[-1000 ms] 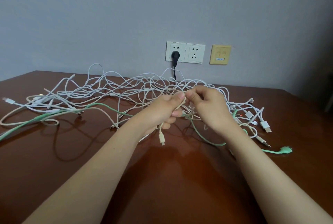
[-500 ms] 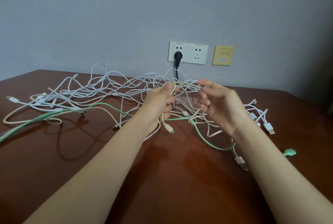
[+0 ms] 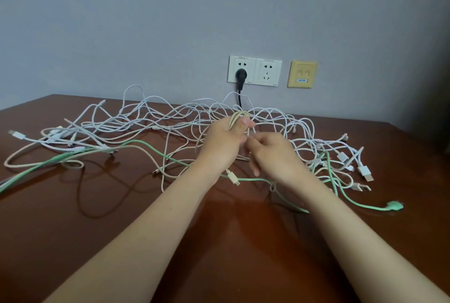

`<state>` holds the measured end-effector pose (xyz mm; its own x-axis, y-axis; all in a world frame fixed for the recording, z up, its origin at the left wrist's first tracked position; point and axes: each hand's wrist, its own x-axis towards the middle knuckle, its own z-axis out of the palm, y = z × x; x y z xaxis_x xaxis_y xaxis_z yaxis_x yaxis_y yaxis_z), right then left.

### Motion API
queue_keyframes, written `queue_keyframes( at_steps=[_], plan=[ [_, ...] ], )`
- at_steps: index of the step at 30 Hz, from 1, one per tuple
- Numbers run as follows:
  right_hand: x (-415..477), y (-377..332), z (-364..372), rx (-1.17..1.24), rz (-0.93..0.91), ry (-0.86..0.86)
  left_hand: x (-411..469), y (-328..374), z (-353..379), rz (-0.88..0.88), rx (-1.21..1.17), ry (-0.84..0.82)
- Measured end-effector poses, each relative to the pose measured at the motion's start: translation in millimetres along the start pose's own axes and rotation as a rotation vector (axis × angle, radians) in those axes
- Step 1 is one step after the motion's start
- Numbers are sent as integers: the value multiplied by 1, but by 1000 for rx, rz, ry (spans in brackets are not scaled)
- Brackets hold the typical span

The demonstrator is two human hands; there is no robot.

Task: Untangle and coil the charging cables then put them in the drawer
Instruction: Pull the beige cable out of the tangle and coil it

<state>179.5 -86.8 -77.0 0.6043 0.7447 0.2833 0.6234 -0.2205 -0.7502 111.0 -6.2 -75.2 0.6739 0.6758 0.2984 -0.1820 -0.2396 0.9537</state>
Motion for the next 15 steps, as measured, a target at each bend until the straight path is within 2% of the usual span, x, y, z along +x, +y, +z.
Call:
queue_keyframes(
  at_steps=[2,5,11,15],
  plan=[
    [-1,-2,5,-43,-50,107,2,-3,0,60,87,67],
    [3,-3,3,29,-56,249,7,-9,-3,84,172,158],
    [-3,-4,4,-87,-72,94,6,-8,-1,69,118,77],
    [-2,-1,4,-109,-84,112,7,-6,-1,54,143,27]
  ],
)
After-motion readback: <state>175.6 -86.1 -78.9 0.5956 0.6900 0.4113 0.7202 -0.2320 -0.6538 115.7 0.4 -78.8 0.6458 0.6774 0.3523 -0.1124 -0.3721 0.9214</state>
